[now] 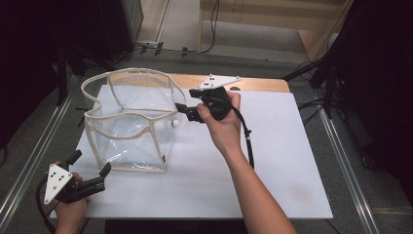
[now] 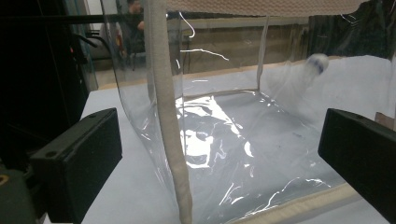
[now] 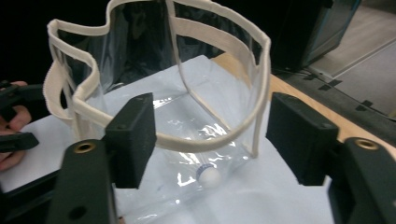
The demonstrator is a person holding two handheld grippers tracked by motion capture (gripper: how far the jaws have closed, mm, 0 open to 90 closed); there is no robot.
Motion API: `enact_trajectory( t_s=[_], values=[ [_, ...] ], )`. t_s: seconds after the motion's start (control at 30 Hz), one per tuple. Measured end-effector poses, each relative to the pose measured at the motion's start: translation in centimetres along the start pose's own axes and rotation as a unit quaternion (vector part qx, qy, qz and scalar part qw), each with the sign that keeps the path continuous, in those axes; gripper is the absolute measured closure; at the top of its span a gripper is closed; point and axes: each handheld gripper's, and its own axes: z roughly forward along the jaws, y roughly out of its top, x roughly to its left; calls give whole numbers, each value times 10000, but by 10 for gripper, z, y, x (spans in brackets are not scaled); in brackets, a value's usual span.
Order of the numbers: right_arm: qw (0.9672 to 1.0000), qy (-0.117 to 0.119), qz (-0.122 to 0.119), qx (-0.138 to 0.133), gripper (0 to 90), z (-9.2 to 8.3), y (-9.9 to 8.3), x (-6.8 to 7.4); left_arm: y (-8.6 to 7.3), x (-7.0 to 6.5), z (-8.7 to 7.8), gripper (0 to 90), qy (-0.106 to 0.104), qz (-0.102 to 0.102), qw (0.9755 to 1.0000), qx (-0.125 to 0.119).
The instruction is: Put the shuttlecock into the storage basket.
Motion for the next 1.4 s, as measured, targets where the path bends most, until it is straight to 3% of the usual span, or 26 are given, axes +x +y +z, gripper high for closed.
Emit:
enact_trajectory(
  t_s=[0.1, 0.5, 0.57, 0.73, 1.0, 1.4],
  values=[
    [9998, -190, 0, -26, 168, -5, -4, -2, 0, 0, 0, 3, -1, 2, 10000, 3],
    [9996, -269, 76, -101, 90, -20, -27, -12, 0, 0, 0, 3, 2, 10, 10000, 7],
    [9994, -302, 63, -132, 8, -24, -34, -13, 0, -1, 0, 3, 2, 14, 10000, 8],
    [9994, -334, 57, -117, 0, -28, -42, -16, 0, -1, 0, 3, 7, 15, 10000, 6],
    [9977, -661, 118, -31, 0, -35, -62, -23, 0, -1, 0, 3, 14, 21, 10000, 8],
    [9975, -700, 41, -110, 0, -46, -85, -28, 0, -1, 0, 3, 17, 27, 10000, 10]
  ],
)
